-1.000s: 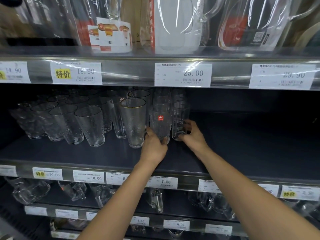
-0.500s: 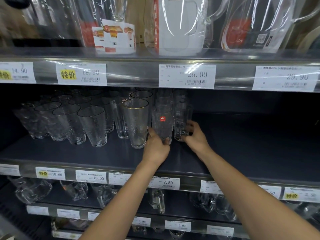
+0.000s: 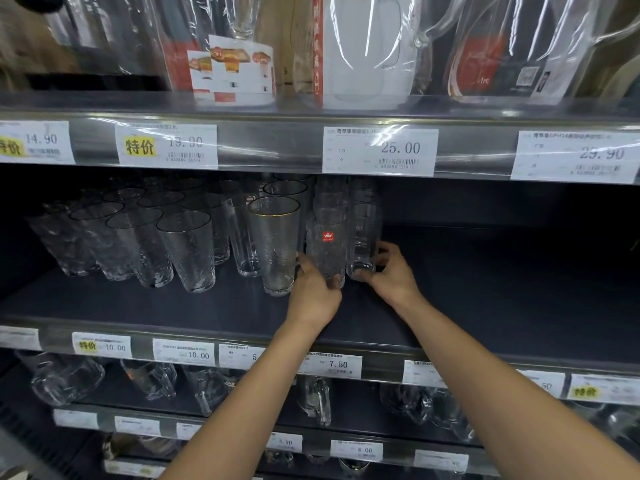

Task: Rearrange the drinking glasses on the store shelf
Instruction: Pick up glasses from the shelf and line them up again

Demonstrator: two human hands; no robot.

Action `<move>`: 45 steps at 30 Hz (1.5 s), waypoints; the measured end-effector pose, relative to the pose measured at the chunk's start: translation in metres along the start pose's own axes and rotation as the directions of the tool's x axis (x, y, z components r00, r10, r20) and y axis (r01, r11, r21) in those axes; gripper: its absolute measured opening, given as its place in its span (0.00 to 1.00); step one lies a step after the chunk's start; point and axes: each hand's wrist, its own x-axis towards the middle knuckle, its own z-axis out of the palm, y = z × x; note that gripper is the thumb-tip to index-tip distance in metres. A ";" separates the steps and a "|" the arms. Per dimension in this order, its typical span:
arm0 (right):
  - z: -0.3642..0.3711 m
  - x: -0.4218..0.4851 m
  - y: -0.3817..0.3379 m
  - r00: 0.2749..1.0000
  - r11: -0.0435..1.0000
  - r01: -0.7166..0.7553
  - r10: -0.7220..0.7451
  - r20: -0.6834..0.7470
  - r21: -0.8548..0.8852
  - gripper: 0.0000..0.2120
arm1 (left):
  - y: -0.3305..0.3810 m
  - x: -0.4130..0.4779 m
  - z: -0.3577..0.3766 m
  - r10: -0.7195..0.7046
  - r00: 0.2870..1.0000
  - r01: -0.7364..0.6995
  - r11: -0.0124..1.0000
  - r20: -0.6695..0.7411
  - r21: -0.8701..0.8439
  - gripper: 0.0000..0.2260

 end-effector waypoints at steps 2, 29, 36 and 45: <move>0.001 0.000 0.000 1.000 1.000 0.015 -0.015 -0.004 -0.011 0.36 | -0.001 0.000 0.000 0.000 1.000 0.000 1.000 0.002 0.001 0.35; 0.001 -0.002 -0.001 0.999 0.998 0.035 -0.034 0.013 -0.059 0.34 | 0.002 -0.003 -0.002 -0.011 1.000 0.011 1.000 0.012 0.004 0.39; 0.001 -0.002 -0.001 0.999 0.997 0.045 -0.046 -0.006 -0.069 0.33 | 0.005 -0.004 -0.003 -0.014 1.000 0.014 1.000 0.020 0.017 0.38; 0.001 -0.001 0.000 0.999 0.997 0.041 -0.041 0.000 -0.073 0.33 | 0.010 -0.009 -0.007 -0.027 0.999 0.026 0.999 0.042 0.024 0.38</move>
